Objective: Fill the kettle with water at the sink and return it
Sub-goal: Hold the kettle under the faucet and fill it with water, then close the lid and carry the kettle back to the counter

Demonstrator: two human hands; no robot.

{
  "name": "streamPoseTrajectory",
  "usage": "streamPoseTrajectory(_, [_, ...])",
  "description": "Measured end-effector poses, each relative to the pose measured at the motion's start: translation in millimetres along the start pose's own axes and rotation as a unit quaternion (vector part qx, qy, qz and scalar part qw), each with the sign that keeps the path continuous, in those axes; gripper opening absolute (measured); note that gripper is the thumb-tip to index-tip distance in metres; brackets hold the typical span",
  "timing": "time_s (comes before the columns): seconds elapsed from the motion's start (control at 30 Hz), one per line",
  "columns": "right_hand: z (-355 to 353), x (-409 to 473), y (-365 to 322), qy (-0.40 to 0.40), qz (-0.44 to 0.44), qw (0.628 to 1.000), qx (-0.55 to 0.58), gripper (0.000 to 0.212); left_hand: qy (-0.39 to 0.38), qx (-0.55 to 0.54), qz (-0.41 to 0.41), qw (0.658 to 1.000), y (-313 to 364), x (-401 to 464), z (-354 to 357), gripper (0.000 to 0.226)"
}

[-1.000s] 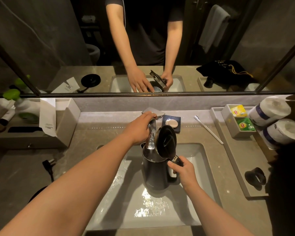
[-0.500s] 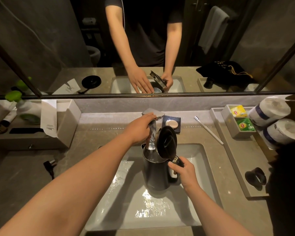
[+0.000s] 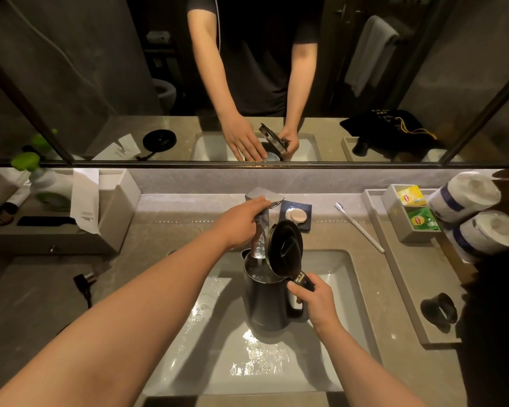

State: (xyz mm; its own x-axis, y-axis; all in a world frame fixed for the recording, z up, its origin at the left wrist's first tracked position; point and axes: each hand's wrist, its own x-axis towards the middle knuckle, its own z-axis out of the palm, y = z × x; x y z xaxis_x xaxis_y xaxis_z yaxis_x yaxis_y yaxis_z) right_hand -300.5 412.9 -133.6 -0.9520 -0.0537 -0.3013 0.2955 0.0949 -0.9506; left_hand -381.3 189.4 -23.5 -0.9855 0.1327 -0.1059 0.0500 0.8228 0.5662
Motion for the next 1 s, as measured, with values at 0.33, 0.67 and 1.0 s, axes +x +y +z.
streamPoseTrajectory(0.33, [-6, -7, -1, -0.012, -0.001, 1.0, 0.0, 0.024, -0.074, 0.0, -0.004, 0.997, 2, 4, -2, 0.061])
streamPoseTrajectory(0.67, [-42, -33, -3, -0.002, -0.02, 1.0, 0.003, 0.026, 0.051, -0.161, 0.059, 0.984, 46, -52, 7, 0.043])
streamPoseTrajectory(1.0, [-87, -67, -45, 0.025, -0.075, 0.997, 0.006, 0.028, 0.091, -0.081, 0.187, 0.975, 114, -72, -1, 0.035])
